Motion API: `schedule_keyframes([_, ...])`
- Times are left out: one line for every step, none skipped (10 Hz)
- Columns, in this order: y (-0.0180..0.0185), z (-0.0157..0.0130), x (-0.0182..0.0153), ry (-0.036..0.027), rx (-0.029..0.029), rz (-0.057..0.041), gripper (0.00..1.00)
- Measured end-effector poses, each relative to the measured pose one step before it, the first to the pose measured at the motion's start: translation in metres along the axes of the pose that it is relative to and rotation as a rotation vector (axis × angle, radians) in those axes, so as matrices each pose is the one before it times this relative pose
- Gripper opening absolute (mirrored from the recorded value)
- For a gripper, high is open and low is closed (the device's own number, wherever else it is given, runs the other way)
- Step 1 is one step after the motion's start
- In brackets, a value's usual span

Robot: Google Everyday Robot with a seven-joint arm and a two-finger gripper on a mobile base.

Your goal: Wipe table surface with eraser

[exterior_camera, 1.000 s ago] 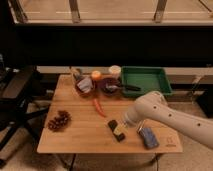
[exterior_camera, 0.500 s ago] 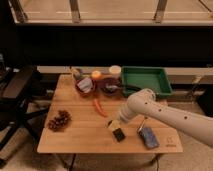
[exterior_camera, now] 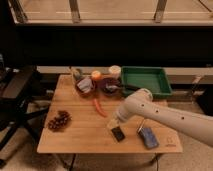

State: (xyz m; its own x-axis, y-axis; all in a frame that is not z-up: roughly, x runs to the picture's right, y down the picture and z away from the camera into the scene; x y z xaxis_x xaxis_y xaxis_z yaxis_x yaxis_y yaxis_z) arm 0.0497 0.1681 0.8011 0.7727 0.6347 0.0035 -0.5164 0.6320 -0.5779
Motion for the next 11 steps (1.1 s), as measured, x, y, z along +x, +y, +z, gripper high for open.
schedule_keyframes([-0.00190, 0.00619, -0.00997, -0.00588, 0.01499, -0.00353, 0.65])
schedule_keyframes([-0.00384, 0.00627, -0.00323, -0.00156, 0.00454, 0.00614, 0.65])
schedule_keyframes([-0.00169, 0.00634, -0.00251, -0.00051, -0.00349, 0.00542, 0.65])
schedule_keyframes([-0.00128, 0.00384, -0.00115, -0.00018, -0.00235, 0.00517, 0.65])
schedule_keyframes([-0.00142, 0.00629, 0.00072, 0.00438, -0.00567, 0.01232, 0.65])
schedule_keyframes([-0.00159, 0.00646, 0.00438, 0.00890, -0.00218, 0.01529, 0.65])
schedule_keyframes([-0.00009, 0.00341, 0.00097, 0.00610, 0.00050, 0.00957, 0.65])
schedule_keyframes([0.00021, 0.00216, 0.00143, 0.00815, 0.00145, 0.01274, 0.65])
schedule_keyframes([-0.00112, 0.00029, 0.00546, 0.01196, 0.00615, 0.01690, 0.65])
schedule_keyframes([-0.00057, -0.00103, 0.00376, 0.00598, 0.00433, 0.01064, 0.65])
schedule_keyframes([0.00034, -0.00129, 0.00605, 0.01136, 0.00548, 0.01525, 0.65])
